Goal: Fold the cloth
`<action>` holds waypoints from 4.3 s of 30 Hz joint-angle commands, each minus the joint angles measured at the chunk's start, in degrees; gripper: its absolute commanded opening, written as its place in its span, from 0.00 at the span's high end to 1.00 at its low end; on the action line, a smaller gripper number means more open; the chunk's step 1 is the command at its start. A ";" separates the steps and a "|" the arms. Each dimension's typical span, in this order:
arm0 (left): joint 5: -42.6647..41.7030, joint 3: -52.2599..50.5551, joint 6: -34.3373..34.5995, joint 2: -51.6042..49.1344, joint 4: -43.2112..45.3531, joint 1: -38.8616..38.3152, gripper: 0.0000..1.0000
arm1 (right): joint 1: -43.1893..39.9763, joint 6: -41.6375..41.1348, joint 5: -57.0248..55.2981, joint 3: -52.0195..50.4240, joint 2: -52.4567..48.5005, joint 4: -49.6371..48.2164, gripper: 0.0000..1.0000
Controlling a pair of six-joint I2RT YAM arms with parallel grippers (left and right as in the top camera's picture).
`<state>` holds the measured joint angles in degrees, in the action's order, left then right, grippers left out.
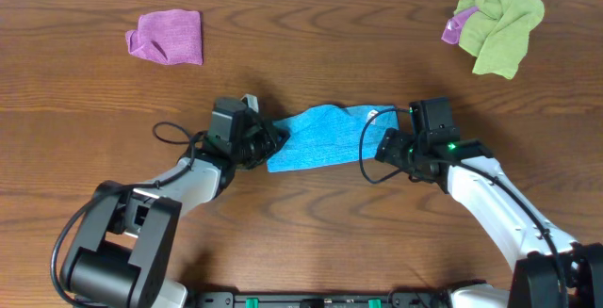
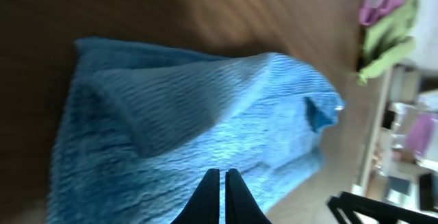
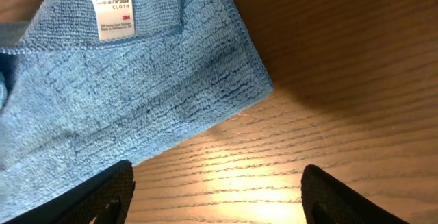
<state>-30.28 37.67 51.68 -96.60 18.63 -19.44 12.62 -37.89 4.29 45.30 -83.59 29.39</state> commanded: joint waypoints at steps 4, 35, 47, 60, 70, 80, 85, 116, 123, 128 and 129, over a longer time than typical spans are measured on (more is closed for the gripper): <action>8.46 0.87 -3.54 0.33 -1.77 -2.19 0.94 | 0.42 -3.72 -1.14 0.20 0.04 -0.68 0.21; 9.38 0.87 -5.01 -2.40 -7.91 -2.38 0.94 | -1.36 -9.51 -0.81 -3.96 -11.65 -20.06 0.25; 9.27 0.87 -5.44 -2.40 -8.17 -2.36 0.94 | -1.31 -6.01 0.24 -3.96 -19.45 -28.20 0.59; 9.27 0.87 -6.10 -2.40 -8.52 -2.32 0.94 | -1.07 10.95 3.76 -3.96 -11.54 -29.00 0.99; 8.98 0.90 -6.54 -2.40 -8.48 -2.29 0.94 | 4.79 16.35 3.69 -3.96 0.35 -25.92 0.99; 8.17 1.14 -6.71 -2.40 -8.17 -2.29 0.94 | 12.72 15.65 4.15 -3.93 0.55 -28.85 0.99; 7.74 1.14 -6.71 -2.40 -8.13 -2.29 0.94 | 15.93 14.14 4.13 -3.93 0.39 -31.56 0.99; 3.41 5.75 -14.99 0.96 -15.08 0.87 0.94 | 24.37 14.75 3.85 12.94 -12.15 -22.93 0.99; 5.46 6.08 -20.26 5.18 -21.94 3.37 0.94 | 26.03 14.49 3.67 12.94 -13.05 -22.93 0.99; 10.56 6.12 -23.30 9.68 -27.54 5.14 0.94 | 27.39 14.12 3.65 13.33 -14.43 -23.47 0.99; 11.39 6.12 -23.45 10.23 -28.46 5.33 0.94 | 27.61 14.12 3.67 13.55 -14.71 -23.45 0.99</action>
<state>-22.94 42.54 31.16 -88.36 -8.40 -14.96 39.03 -23.83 7.99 57.30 -97.21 6.17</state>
